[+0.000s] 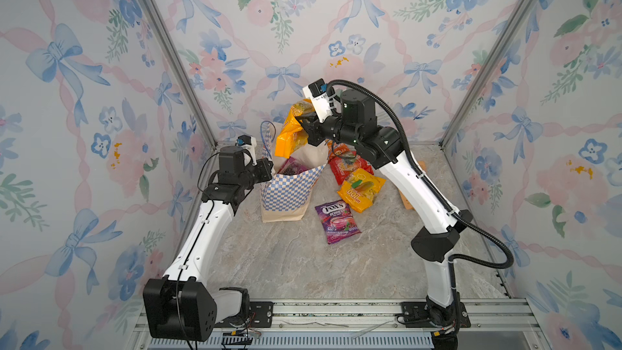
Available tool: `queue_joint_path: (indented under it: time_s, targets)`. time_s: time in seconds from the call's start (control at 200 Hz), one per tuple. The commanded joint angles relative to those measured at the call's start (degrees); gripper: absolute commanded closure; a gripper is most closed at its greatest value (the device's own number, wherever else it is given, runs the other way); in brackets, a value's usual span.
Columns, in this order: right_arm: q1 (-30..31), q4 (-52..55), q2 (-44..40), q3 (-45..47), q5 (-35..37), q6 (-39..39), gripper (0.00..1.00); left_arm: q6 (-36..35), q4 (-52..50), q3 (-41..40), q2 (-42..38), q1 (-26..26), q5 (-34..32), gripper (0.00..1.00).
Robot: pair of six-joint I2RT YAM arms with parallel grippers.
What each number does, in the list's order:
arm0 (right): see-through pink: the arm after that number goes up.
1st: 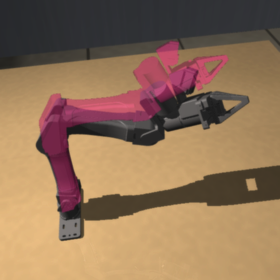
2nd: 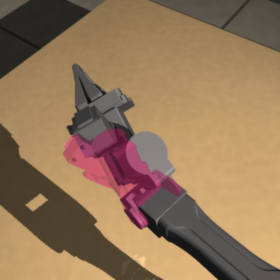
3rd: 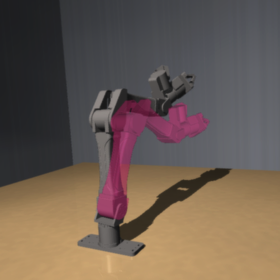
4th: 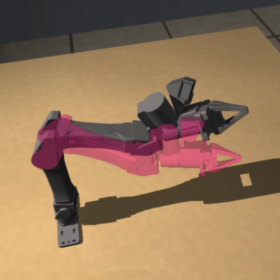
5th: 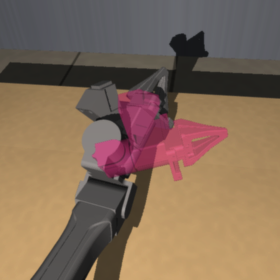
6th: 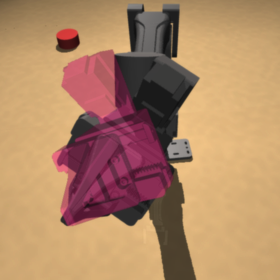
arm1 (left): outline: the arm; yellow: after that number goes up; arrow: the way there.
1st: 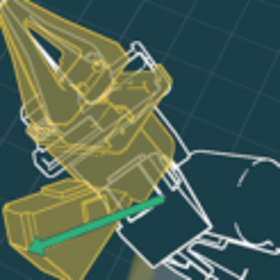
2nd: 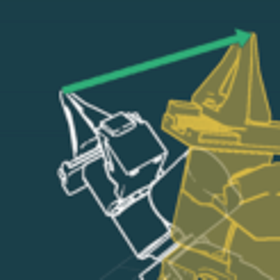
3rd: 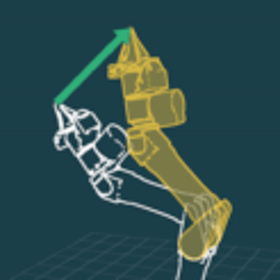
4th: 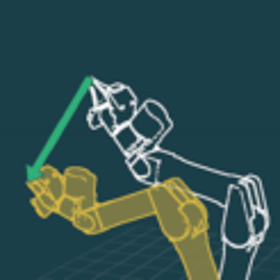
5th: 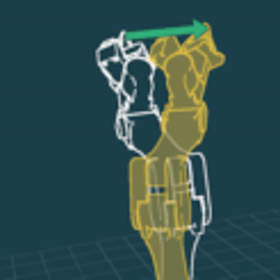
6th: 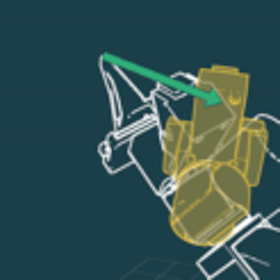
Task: Place the snacks into the paper bag
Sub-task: Place the snack in the paper bag.
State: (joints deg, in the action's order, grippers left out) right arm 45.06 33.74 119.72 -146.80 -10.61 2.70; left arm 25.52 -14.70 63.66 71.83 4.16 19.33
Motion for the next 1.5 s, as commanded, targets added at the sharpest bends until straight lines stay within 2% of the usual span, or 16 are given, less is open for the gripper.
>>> queue_joint_path:
  time_s: [0.0,0.2,0.52,0.845,1.325,1.385,1.45,1.495]
  targets:
    - [-0.3,-5.2,2.5,-4.6,2.1,-2.5,1.00,-1.5,-0.2,-0.6,-1.2,0.3,1.0,1.00]
    - [-1.2,-6.2,4.6,-3.3,3.7,-2.5,1.00,-1.7,-0.2,-0.9,-1.2,0.2,0.6,1.00]
    - [-2.2,-9.0,8.0,-3.5,0.8,-0.3,1.00,-1.5,-0.2,-1.0,-1.2,0.1,0.5,1.00]
    - [-2.7,-11.5,12.2,-3.7,0.9,0.3,1.00,-1.5,-0.2,-0.7,-1.3,0.1,0.2,1.00]
    - [-3.5,-14.1,13.5,-3.1,0.3,3.2,1.00,-1.7,-0.2,-0.9,-1.6,-0.3,0.2,1.00]
    - [-3.5,-14.3,13.8,-3.1,0.0,3.7,0.88,-1.7,-0.2,-1.1,-1.9,-0.3,0.2,1.00]
    - [-3.5,-14.4,13.9,-3.1,-0.4,4.2,0.79,-1.8,-0.2,-1.1,-2.0,-0.5,0.1,1.00]
    - [-3.4,-14.4,14.0,-3.1,-0.6,4.4,0.68,-1.8,-0.2,-1.1,-2.0,-0.6,0.1,1.00]
